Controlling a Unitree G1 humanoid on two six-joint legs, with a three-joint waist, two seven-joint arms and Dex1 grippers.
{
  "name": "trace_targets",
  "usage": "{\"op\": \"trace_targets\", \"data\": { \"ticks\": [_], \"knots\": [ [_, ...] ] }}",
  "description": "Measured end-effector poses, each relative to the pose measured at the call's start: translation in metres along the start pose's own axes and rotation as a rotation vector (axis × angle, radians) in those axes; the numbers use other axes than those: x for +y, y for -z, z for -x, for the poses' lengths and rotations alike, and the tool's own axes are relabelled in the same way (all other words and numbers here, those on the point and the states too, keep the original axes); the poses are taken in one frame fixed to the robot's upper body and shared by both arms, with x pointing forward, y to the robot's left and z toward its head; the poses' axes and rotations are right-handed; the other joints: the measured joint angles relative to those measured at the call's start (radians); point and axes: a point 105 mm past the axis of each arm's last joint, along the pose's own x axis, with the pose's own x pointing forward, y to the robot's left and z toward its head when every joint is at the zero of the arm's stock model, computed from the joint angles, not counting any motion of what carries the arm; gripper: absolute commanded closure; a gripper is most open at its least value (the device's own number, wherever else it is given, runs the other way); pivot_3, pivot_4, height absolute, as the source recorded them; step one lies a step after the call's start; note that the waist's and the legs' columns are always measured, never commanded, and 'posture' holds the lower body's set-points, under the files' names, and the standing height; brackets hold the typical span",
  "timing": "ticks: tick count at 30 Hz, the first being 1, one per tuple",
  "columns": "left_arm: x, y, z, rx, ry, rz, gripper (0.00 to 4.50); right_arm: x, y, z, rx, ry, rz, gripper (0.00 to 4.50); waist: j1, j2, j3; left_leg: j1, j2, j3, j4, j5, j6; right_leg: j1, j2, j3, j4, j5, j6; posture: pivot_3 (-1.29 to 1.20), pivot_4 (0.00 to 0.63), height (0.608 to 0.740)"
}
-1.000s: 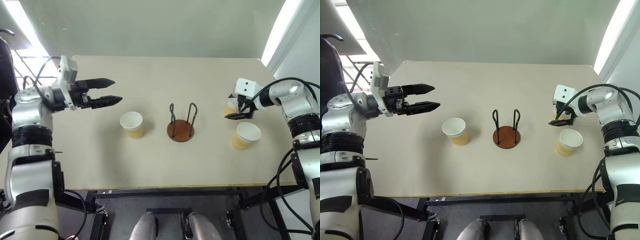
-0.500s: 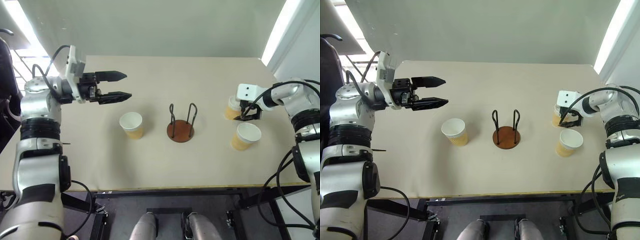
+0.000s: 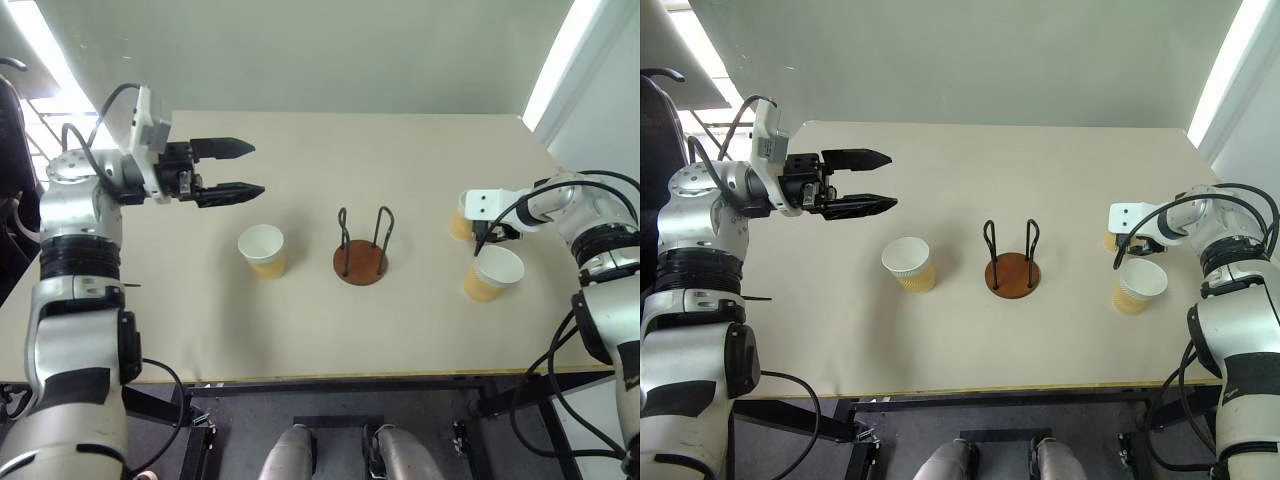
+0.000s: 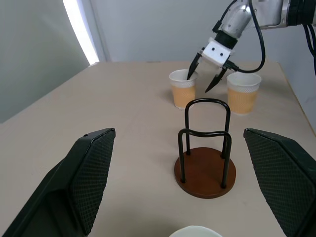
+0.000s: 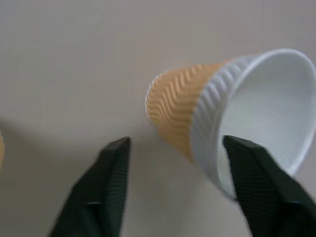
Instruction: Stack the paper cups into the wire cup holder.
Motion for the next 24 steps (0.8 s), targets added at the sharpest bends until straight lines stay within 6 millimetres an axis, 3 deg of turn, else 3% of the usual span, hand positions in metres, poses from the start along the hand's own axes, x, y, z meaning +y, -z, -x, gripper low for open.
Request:
{"op": "trace_targets", "data": {
  "ticks": [6, 15, 19, 24],
  "knots": [
    [0.0, 0.0, 0.001, 0.011, -0.001, -0.03, 0.0, -0.011, -0.007, 0.007, -0.002, 0.017, 0.022, 4.47, 0.0, 0.0, 0.0, 0.0, 0.0, 0.0, -0.001, 0.0, 0.0, 0.0, 0.0, 0.0, -0.002, 0.0, 0.0, 0.0, 0.15, 0.74],
    [0.002, 0.02, 0.006, 0.05, -0.019, -0.04, 0.0, -0.004, -0.021, 0.011, -0.048, -0.09, 0.098, 4.49, 0.0, 0.0, 0.0, 0.0, 0.0, 0.0, -0.005, 0.0, 0.0, -0.001, 0.0, 0.0, -0.003, 0.0, 0.0, 0.0, 0.15, 0.74],
    [0.003, 0.037, 0.008, 0.098, -0.027, -0.021, 0.0, -0.009, -0.05, 0.026, -0.143, -0.142, 0.185, 4.49, -0.001, 0.0, 0.0, -0.001, 0.0, 0.0, -0.006, 0.0, 0.0, -0.002, 0.0, -0.001, -0.004, 0.0, 0.0, 0.0, 0.15, 0.74],
    [0.006, 0.043, 0.006, 0.137, -0.029, -0.035, 0.0, -0.017, -0.078, 0.051, -0.227, -0.144, 0.241, 4.49, 0.003, 0.0, 0.0, -0.003, 0.0, 0.0, -0.006, 0.0, 0.0, -0.002, 0.0, -0.001, -0.006, 0.0, 0.0, 0.0, 0.15, 0.74]
  ]
}}
